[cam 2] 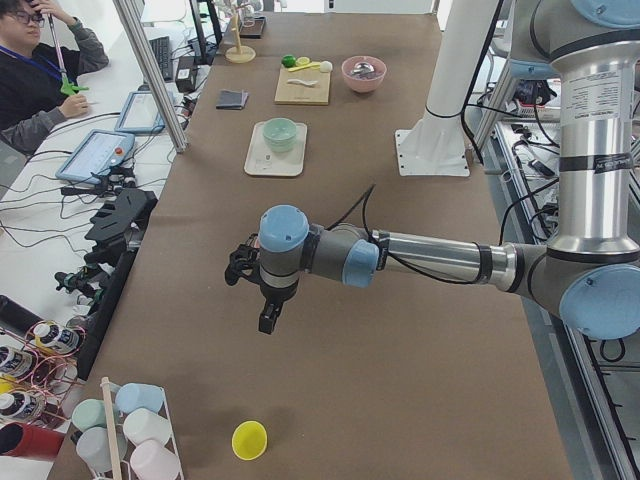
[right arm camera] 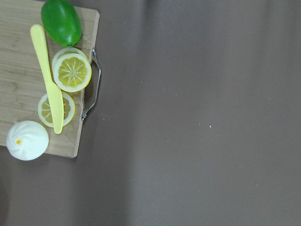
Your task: Stack pink bowl on green and place spoon
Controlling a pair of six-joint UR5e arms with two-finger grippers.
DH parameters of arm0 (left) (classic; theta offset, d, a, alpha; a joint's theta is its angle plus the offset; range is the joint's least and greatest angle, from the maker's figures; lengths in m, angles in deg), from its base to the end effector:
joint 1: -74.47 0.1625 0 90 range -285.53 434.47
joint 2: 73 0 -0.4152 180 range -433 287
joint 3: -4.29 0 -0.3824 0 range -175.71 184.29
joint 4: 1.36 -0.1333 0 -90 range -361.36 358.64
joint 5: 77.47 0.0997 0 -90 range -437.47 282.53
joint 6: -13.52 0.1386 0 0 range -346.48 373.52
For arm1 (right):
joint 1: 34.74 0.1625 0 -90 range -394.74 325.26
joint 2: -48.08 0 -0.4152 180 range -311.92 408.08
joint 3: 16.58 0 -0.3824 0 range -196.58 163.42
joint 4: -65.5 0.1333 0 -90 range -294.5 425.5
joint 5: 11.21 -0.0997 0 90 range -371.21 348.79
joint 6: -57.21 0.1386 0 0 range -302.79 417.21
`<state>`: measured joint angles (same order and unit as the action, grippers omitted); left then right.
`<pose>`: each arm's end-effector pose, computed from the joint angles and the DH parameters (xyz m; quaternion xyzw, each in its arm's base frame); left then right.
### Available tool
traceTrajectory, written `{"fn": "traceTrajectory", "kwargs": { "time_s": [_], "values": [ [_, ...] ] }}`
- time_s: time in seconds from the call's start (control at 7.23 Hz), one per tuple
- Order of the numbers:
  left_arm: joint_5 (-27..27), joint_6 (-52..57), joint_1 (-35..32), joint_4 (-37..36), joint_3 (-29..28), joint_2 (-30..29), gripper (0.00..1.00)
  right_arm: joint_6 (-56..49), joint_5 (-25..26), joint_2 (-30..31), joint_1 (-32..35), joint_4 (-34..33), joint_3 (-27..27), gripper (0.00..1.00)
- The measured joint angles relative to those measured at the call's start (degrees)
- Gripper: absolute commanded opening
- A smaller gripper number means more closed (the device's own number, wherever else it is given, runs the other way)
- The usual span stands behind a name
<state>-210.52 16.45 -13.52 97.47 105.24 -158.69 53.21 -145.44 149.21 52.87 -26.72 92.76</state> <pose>-0.0221 -0.4728 0.6033 0.1281 0.3626 0.0891 0.9188 0.0196 -0.4090 0.6037 0.0537 -0.3752 -0.0712 0.9226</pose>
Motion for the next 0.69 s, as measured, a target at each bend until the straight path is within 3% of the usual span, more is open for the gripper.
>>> {"fn": "traceTrajectory", "kwargs": {
  "time_s": [0.41,0.69],
  "values": [
    [1.46,-0.39,0.01,12.67,-3.01,-3.33,0.99,0.28,0.15,-2.96,0.0,12.41,-1.03,1.0],
    [1.58,-1.51,0.08,16.17,-7.63,-5.79,0.99,-0.54,0.15,-2.91,0.01,16.69,-2.7,1.0]
  ]
}}
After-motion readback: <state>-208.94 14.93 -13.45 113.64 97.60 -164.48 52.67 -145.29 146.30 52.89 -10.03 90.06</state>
